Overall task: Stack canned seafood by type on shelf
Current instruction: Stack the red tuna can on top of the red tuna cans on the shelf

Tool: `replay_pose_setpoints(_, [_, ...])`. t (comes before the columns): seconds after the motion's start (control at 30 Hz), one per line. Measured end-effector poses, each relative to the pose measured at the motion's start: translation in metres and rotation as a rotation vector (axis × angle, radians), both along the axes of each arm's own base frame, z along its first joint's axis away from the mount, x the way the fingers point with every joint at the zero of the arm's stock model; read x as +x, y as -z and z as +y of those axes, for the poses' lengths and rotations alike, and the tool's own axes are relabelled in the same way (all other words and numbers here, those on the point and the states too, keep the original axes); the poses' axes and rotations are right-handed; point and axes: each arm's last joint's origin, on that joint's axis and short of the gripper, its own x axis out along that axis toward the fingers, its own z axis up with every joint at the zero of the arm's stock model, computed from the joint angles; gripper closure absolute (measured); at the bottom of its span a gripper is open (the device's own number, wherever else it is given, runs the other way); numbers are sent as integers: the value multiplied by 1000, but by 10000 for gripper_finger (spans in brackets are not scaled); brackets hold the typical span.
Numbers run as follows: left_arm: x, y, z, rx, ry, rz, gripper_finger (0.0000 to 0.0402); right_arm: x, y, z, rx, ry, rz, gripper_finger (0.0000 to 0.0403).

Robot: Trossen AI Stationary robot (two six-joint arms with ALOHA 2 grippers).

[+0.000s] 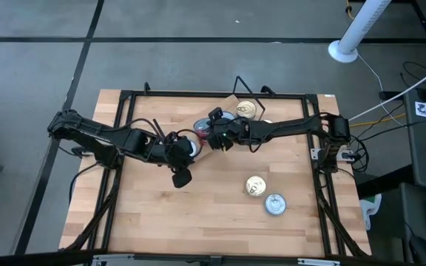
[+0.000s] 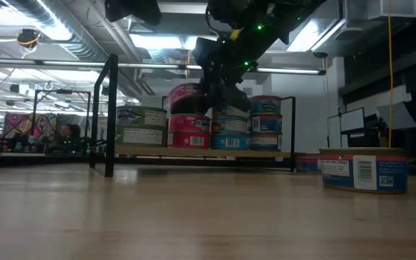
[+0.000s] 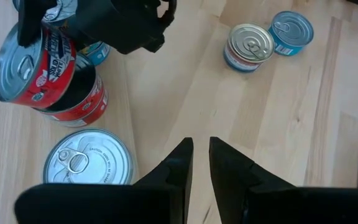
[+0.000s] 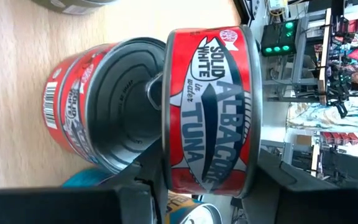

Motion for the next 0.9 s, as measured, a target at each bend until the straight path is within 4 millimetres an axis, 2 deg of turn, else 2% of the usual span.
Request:
replay_pose_setpoints(0.47, [0, 0, 0, -1, -1, 0, 353, 0, 0, 0, -2, -3, 1, 257])
replay_pose_setpoints(0.9, [0, 0, 0, -1, -1, 0, 353, 0, 0, 1, -4, -5, 1, 144])
